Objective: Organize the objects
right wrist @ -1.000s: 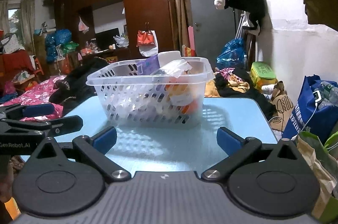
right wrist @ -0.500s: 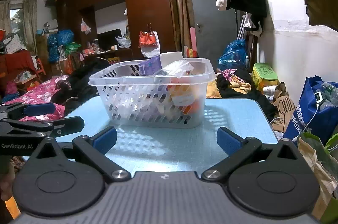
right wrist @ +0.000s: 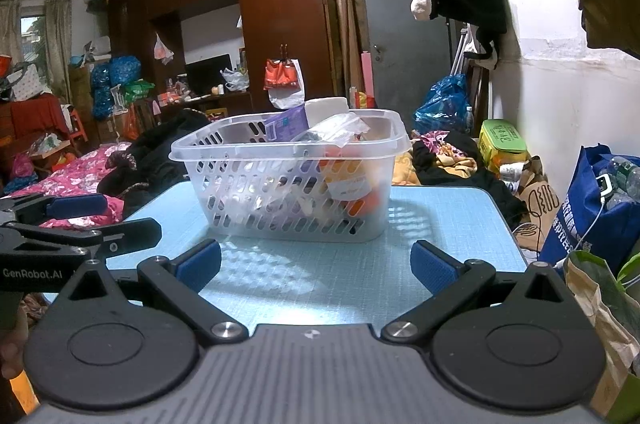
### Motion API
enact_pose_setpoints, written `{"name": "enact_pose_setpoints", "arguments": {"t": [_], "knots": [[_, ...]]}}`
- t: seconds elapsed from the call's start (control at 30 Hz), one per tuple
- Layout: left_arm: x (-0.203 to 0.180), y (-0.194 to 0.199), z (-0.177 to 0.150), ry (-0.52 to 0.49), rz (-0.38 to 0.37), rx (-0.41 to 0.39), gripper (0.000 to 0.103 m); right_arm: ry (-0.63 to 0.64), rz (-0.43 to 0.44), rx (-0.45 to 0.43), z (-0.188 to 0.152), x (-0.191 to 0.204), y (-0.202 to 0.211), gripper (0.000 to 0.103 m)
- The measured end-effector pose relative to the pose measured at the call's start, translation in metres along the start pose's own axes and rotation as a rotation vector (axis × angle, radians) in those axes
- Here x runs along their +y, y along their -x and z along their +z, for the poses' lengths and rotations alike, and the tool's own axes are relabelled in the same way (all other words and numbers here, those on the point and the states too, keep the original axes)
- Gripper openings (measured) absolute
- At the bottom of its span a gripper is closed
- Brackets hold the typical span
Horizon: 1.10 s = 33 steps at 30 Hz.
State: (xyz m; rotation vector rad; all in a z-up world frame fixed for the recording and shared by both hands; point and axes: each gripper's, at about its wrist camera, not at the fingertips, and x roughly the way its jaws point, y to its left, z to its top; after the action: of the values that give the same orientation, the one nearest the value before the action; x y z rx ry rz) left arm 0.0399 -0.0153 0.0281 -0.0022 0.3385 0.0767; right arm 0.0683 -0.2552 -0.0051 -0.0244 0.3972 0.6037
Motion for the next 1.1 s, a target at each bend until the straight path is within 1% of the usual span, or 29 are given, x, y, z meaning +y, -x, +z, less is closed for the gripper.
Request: {"name": "enact_pose_setpoints", "arguments": {"t": [0.1,1.1], "knots": [[-0.0003,0.0001,0.0002,-0.001,-0.001,0.002,0.096,-0.01,-0.001,-0.013,0.001,-0.0019,0.0019,0.103],[0.0003,-0.0004,0.0015,0.007,0.0,0.0,0.096,0.003,0.002,-0.001,0.0009,-0.0014,0.0015,0.103]]}}
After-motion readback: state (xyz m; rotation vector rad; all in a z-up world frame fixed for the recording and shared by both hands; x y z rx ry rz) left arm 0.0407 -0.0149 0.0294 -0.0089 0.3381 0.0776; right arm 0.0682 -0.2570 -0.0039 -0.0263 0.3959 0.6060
